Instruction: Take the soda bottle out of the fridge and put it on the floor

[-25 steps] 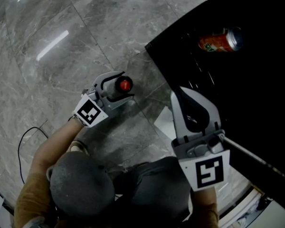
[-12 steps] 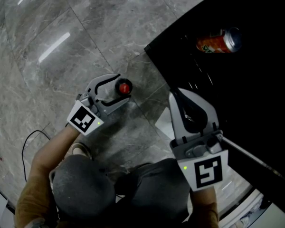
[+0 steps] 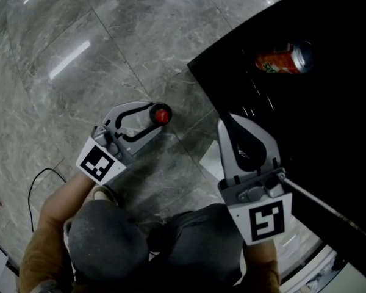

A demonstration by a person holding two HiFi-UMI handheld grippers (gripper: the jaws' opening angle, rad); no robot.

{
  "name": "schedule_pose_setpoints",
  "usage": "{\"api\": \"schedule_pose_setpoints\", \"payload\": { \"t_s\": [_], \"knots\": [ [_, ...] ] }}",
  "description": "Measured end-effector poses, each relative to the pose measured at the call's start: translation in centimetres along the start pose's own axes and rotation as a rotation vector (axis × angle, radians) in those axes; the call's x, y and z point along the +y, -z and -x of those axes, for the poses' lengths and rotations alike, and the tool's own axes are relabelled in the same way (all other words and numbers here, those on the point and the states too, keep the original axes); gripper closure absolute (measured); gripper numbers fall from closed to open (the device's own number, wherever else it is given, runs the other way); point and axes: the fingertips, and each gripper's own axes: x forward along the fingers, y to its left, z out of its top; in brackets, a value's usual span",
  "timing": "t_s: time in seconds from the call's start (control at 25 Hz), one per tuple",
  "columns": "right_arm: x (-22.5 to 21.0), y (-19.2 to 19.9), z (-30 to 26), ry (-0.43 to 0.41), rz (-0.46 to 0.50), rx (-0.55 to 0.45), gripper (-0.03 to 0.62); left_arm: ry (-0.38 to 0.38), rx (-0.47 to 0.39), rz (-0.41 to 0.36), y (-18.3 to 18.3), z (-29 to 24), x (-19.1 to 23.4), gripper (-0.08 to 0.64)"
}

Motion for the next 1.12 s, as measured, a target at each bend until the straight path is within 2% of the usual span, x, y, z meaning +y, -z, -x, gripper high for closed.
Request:
{"api": "schedule_pose_setpoints", "payload": {
  "t_s": [0.12, 0.24, 0.32, 0.44, 0.6, 0.76, 0.88, 1.12],
  "knots": [
    [-0.2, 0.0, -0.3, 0.008, 0.007, -0.008, 0.591, -0.008, -0.017, -0.014, -0.5, 0.1, 0.6, 0.439],
    [-0.7, -0.1, -0.7, 0.017, 0.010, -0.024, 0.591, -0.025, 0.002, -0.003, -0.3, 0.0, 1.4, 0.527],
    [-0.8, 0.0, -0.9, 0.017, 0.003, -0.021, 0.591, -0.028, 0.013, 0.002, -0.4, 0.1, 1.3, 0.550],
    [-0.8, -0.4, -1.0, 0.018, -0.022, -0.002, 0.591, -0.037, 0.013, 0.028, -1.3, 0.3, 1.7, 0.557],
    [-0.6, -1.9, -0.9, -0.004, -0.066, 0.014, 0.591, -0.091, 0.029, 0.125, -3.1, 0.3, 3.0, 0.558],
    [1.6, -3.6, 0.7, -0.028, -0.104, 0.046, 0.591, -0.122, 0.067, 0.165, -5.9, 2.4, 1.6, 0.558],
    [2.5, -6.1, 1.7, -0.036, -0.095, 0.055, 0.591, -0.149, 0.062, 0.207, -8.6, 3.9, 0.1, 0.558],
    [4.1, -12.5, 4.9, -0.066, -0.119, 0.075, 0.592, -0.209, 0.044, 0.243, -15.7, 7.8, -1.8, 0.558]
  ]
}}
